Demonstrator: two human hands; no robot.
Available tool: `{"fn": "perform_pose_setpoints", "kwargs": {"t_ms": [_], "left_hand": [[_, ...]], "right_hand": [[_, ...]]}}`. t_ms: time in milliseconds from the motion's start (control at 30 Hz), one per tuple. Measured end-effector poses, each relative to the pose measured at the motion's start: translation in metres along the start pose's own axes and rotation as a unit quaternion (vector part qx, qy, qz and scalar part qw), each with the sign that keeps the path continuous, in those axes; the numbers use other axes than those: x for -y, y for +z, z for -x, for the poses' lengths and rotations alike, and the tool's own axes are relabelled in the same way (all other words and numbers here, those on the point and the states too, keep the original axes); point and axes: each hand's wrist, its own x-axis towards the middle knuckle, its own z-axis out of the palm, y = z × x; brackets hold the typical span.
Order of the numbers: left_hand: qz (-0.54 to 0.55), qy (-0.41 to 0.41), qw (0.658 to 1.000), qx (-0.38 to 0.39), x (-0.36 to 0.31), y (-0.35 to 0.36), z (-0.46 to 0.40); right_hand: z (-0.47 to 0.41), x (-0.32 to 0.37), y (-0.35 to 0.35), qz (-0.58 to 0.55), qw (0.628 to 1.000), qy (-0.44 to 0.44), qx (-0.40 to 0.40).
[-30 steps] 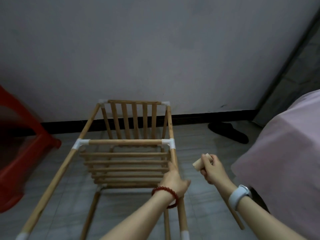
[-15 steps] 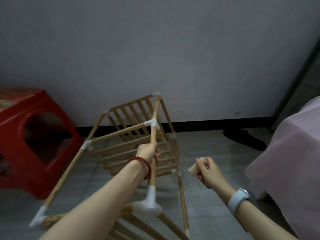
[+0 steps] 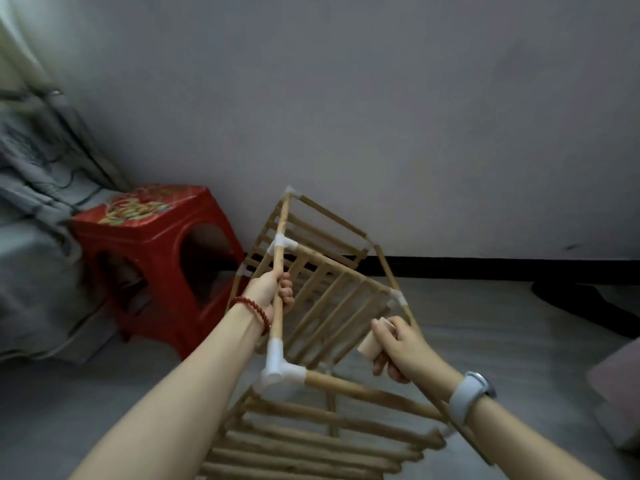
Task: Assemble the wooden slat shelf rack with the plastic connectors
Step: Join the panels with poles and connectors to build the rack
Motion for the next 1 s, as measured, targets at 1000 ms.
{"fn": "perform_pose_setpoints", "kwargs": {"t_ms": [1000], "left_hand": [[-0.288,-0.129,0.947,0.059,0.15,-0.012,0.08]], "right_hand": [[0.069,-0.053,-0.066,0.191,0.947,0.051,-0.253]]}}
